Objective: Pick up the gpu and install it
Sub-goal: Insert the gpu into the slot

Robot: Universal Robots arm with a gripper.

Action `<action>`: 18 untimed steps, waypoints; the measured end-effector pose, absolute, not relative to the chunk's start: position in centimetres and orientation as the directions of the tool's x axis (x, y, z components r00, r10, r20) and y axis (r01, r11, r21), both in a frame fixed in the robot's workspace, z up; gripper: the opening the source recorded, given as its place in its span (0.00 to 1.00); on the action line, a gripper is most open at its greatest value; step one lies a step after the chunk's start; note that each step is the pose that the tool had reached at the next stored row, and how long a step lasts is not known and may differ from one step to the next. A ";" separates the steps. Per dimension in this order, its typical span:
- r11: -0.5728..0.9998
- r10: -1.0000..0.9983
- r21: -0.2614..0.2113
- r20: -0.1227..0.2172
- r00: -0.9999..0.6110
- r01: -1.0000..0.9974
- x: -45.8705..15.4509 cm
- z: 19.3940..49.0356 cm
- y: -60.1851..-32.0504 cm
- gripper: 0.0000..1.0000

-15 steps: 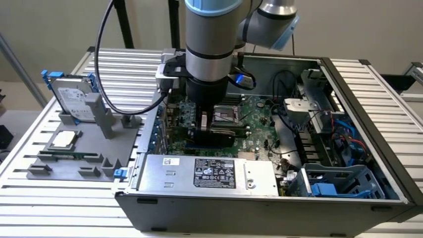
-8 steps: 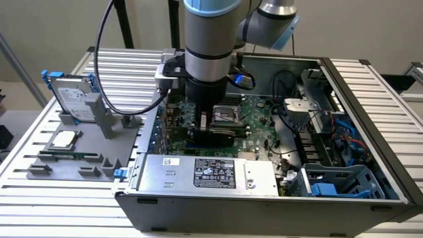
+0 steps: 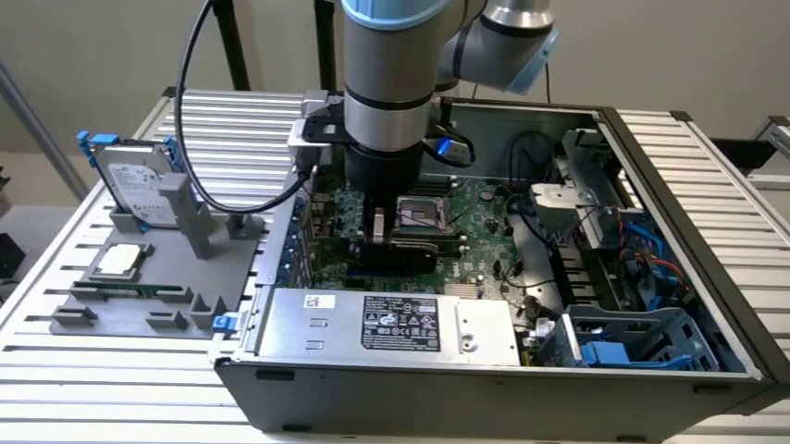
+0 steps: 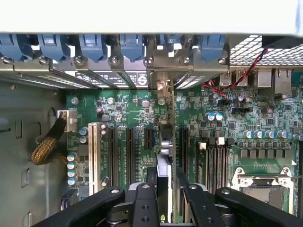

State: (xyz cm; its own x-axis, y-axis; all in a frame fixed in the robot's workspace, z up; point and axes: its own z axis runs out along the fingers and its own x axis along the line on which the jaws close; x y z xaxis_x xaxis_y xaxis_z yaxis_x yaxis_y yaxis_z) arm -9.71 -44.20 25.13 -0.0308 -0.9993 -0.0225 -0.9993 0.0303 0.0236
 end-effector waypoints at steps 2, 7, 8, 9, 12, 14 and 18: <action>0.030 -0.999 0.024 -0.022 -0.031 -0.999 -9.7 25.0 -44.2 0.00; 0.031 -0.999 0.024 -0.021 -0.031 -0.999 -9.7 24.7 -44.1 0.00; 0.031 -0.999 0.024 -0.021 -0.031 -0.999 -9.7 24.7 -44.1 0.00; 0.031 -0.999 0.024 -0.021 -0.031 -0.999 -9.7 24.7 -44.1 0.00; 0.030 -0.999 0.024 -0.021 -0.031 -0.999 -9.7 24.7 -44.1 0.00; 0.031 -0.999 0.022 -0.025 -0.031 -0.999 -9.7 24.6 -44.1 1.00; 0.030 -0.999 0.024 -0.021 -0.031 -0.999 -9.7 26.3 -44.1 1.00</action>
